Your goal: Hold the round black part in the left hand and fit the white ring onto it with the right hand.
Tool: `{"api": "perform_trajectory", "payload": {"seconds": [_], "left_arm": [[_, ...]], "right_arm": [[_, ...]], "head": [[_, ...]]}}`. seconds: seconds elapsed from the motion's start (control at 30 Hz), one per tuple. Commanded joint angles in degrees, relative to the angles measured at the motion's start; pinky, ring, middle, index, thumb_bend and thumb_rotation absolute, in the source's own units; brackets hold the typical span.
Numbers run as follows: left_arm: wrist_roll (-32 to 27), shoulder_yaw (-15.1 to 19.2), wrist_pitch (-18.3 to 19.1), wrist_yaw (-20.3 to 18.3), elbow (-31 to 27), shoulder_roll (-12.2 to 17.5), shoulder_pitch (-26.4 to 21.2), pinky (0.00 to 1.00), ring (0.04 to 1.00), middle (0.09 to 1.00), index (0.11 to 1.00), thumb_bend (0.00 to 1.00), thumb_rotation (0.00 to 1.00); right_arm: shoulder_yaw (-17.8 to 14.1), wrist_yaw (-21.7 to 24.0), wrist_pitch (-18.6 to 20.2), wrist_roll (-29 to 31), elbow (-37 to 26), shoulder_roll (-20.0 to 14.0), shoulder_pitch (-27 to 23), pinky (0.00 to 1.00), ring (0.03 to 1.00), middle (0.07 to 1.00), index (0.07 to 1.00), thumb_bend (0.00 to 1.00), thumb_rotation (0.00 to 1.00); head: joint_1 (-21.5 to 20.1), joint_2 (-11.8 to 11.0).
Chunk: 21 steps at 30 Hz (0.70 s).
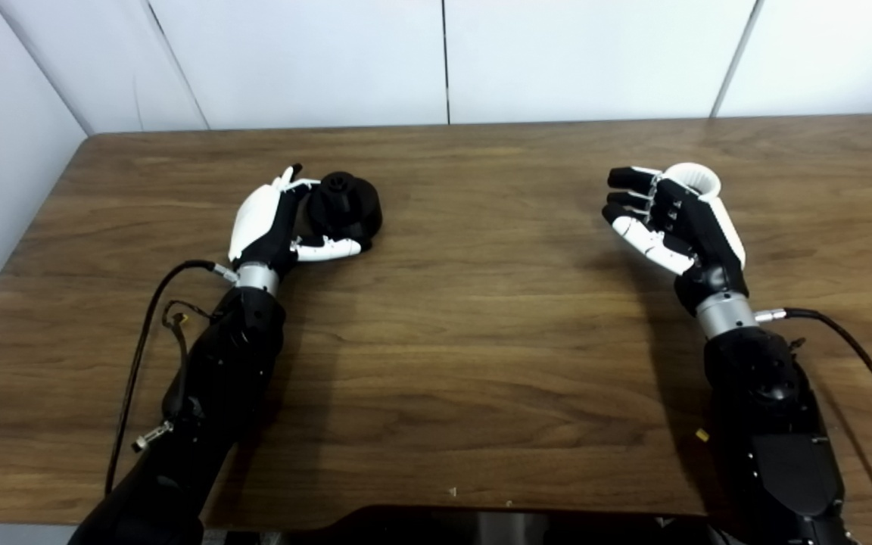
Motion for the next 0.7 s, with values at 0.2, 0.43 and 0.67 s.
{"api": "perform_trajectory", "payload": {"seconds": [0.2,0.43,0.67], "left_arm": [[1.71,-4.71,-2.12,-3.92,-4.43,-1.48,1.35,1.00,1.000,1.000,0.699,1.00,0.35],[3.51,-7.96,-0.75,-6.88,-8.50,-1.55,2.30,1.00,1.000,1.000,0.701,1.00,0.38],[4.52,-10.11,-1.03,-8.71,-11.80,-2.51,3.69,1.00,1.000,1.000,0.688,1.00,0.38]], "right_arm": [[-0.63,0.56,-2.56,1.56,-1.54,-0.40,-2.00,0.72,0.766,0.767,0.707,0.58,0.34],[-0.68,0.31,-3.05,1.58,-1.19,-0.25,-2.25,0.69,0.754,0.767,0.706,0.59,0.33],[-0.63,0.25,-3.31,1.48,-1.18,-0.11,-2.28,0.67,0.749,0.763,0.707,0.59,0.33]], "head": [[0.26,-0.05],[0.02,-0.18],[-1.24,-0.10]]}}
